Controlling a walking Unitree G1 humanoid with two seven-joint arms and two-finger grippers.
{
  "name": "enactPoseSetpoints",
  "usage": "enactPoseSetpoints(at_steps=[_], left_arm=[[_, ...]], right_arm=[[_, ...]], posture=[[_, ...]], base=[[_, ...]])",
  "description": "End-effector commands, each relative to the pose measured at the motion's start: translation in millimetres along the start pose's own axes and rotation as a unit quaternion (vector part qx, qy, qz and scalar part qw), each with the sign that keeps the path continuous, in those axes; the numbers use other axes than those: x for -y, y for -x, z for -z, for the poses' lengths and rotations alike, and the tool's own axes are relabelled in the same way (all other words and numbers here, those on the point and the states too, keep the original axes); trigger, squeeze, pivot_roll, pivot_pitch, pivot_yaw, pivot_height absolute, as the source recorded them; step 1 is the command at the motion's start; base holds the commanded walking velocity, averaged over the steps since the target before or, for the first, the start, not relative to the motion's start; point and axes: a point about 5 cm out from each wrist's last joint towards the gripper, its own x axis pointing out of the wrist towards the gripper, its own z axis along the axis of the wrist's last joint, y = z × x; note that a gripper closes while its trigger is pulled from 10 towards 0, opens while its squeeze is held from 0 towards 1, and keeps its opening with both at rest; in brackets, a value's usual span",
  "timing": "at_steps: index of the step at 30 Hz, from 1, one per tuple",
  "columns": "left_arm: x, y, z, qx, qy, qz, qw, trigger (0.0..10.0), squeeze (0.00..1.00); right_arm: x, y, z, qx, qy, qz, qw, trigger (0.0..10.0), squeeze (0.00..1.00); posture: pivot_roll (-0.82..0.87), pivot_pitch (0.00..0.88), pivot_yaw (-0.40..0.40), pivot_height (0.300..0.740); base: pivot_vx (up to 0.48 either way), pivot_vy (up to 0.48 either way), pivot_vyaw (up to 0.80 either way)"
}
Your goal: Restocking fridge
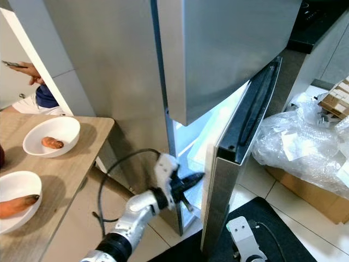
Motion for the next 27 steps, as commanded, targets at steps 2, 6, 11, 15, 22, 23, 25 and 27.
enactPoseSetpoints(at_steps=[2,6,11,15,22,23,25,27], left_arm=[[-1.8,19.2,4,0.002,0.016,-0.015,1.000,10.0,0.00],[-1.6,47.3,1,0.013,0.017,-0.038,0.999,10.0,0.00],[-9.5,77.7,-4,0.028,0.019,-0.113,0.993,10.0,0.00],[-30.7,103.6,16,-0.017,0.020,-0.246,0.969,10.0,0.00],[-35.7,138.6,66,-0.172,0.025,-0.341,0.924,10.0,0.00],[-35.2,141.4,71,-0.184,0.041,-0.353,0.917,10.0,0.00],[-34.7,146.8,82,-0.212,0.056,-0.370,0.902,10.0,0.00],[-34.3,148.7,86,-0.225,0.057,-0.375,0.898,10.0,0.00]], right_arm=[[6.7,4.2,9,-0.014,-0.010,0.016,1.000,10.0,0.00],[15.9,9.4,20,-0.029,-0.021,0.035,0.999,10.0,0.00],[20.8,11.3,23,-0.032,-0.031,0.046,0.998,10.0,0.00],[20.3,8.7,18,-0.029,-0.041,0.052,0.997,10.0,0.00],[12.7,1.7,6,-0.020,-0.058,0.055,0.997,10.0,0.00],[11.0,0.2,4,-0.020,-0.066,0.057,0.996,10.0,0.00],[8.9,-2.2,0,-0.021,-0.082,0.065,0.994,10.0,0.00],[8.6,-2.9,-1,-0.021,-0.086,0.068,0.994,10.0,0.00]], posture=[[-0.13,0.106,0.033,0.740],[-0.13,0.104,0.033,0.740],[-0.12,0.100,0.036,0.740],[-0.11,0.096,0.036,0.740],[-0.11,0.098,0.035,0.740],[-0.11,0.100,0.036,0.740],[-0.10,0.103,0.035,0.740],[-0.10,0.104,0.034,0.740]], base=[[0.000,0.000,0.00],[0.000,0.000,0.00],[0.000,0.000,0.00],[0.000,0.000,0.00],[0.000,0.000,0.00],[0.000,0.000,0.00],[0.000,0.000,0.00],[0.000,0.000,0.00]])
